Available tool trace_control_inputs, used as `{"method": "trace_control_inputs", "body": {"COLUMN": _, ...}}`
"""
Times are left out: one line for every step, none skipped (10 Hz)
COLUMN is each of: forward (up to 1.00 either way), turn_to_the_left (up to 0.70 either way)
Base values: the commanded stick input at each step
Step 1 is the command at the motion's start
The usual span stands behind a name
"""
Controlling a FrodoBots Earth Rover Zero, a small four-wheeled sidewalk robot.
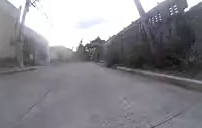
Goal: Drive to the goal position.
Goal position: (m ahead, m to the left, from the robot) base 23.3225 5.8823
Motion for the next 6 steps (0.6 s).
{"method": "trace_control_inputs", "body": {"forward": 1.0, "turn_to_the_left": 0.0}}
{"method": "trace_control_inputs", "body": {"forward": 1.0, "turn_to_the_left": 0.0}}
{"method": "trace_control_inputs", "body": {"forward": 1.0, "turn_to_the_left": 0.0}}
{"method": "trace_control_inputs", "body": {"forward": 1.0, "turn_to_the_left": 0.0}}
{"method": "trace_control_inputs", "body": {"forward": 1.0, "turn_to_the_left": 0.0}}
{"method": "trace_control_inputs", "body": {"forward": 1.0, "turn_to_the_left": 0.0}}
